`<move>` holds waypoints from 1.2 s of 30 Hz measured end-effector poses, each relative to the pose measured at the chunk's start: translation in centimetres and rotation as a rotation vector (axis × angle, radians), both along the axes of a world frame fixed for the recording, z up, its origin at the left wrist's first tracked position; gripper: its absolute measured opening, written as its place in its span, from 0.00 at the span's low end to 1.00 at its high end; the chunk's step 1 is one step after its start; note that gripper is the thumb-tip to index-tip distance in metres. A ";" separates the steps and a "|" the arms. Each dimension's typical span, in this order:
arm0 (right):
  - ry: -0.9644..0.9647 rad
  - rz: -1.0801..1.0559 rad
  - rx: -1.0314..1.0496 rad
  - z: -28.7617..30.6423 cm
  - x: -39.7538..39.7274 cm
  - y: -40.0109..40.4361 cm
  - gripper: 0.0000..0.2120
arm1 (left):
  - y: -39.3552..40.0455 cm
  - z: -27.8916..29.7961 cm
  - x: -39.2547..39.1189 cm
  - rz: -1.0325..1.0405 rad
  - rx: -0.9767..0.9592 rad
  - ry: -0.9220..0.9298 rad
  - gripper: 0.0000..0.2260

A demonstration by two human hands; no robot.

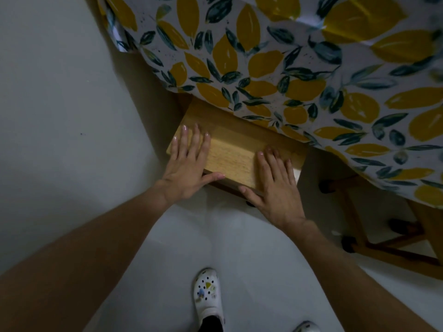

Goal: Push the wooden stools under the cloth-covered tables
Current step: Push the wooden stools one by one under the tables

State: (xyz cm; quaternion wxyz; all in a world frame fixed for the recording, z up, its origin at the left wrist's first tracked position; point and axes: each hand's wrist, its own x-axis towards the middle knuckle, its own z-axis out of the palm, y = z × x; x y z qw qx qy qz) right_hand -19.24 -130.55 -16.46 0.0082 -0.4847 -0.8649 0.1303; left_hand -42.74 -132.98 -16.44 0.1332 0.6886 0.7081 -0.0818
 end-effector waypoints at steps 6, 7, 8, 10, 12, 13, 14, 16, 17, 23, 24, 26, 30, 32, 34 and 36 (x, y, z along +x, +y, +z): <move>0.128 -0.145 0.000 2.7 4.9 -3.2 0.40 | -2.3 1.4 5.6 -0.056 0.043 -0.148 0.41; 0.141 -0.179 0.007 2.9 6.4 -3.6 0.40 | -2.5 1.7 7.3 -0.077 0.069 -0.175 0.40; 0.149 -0.210 0.016 3.1 8.0 -3.9 0.39 | -2.5 1.9 9.0 -0.110 0.106 -0.188 0.39; 0.162 -0.277 0.036 3.4 11.6 -4.4 0.39 | -2.5 2.2 12.9 -0.198 0.161 -0.168 0.37; 0.183 -0.356 0.065 3.6 15.6 -4.8 0.38 | -2.1 2.4 17.2 -0.273 0.182 -0.171 0.36; 0.194 -0.393 0.079 3.7 17.7 -5.1 0.38 | -2.0 2.5 19.5 -0.307 0.179 -0.196 0.36; 0.206 -0.428 0.090 3.8 19.9 -5.4 0.37 | -1.7 2.6 21.8 -0.341 0.171 -0.224 0.36; 0.232 -0.497 0.104 3.9 24.5 -6.0 0.36 | -1.4 2.6 26.6 -0.409 0.167 -0.238 0.36; 0.240 -0.529 0.107 3.8 26.8 -6.5 0.36 | -1.2 2.6 29.0 -0.446 0.175 -0.225 0.36; 0.193 -0.599 0.090 2.2 40.0 -8.5 0.36 | -0.9 1.6 42.6 -0.632 0.228 -0.130 0.33; 0.178 -0.595 0.082 2.0 41.7 -8.5 0.36 | -0.7 1.3 44.5 -0.655 0.229 -0.118 0.33; 0.137 -0.561 0.067 1.5 44.4 -8.1 0.37 | -0.1 0.6 47.6 -0.683 0.222 -0.063 0.34; 0.091 -0.453 0.072 0.2 47.3 -6.6 0.38 | 2.0 -0.3 51.3 -0.726 0.241 0.003 0.35; 0.094 -0.440 0.086 -0.5 47.6 -6.0 0.37 | 3.1 -0.4 52.2 -0.725 0.239 0.031 0.35; 0.109 -0.460 0.101 -0.9 47.4 -5.8 0.36 | 4.0 -0.4 52.6 -0.706 0.221 0.034 0.35; 0.115 -0.482 0.130 -1.1 47.1 -5.6 0.34 | 4.7 -0.8 52.8 -0.694 0.189 -0.023 0.35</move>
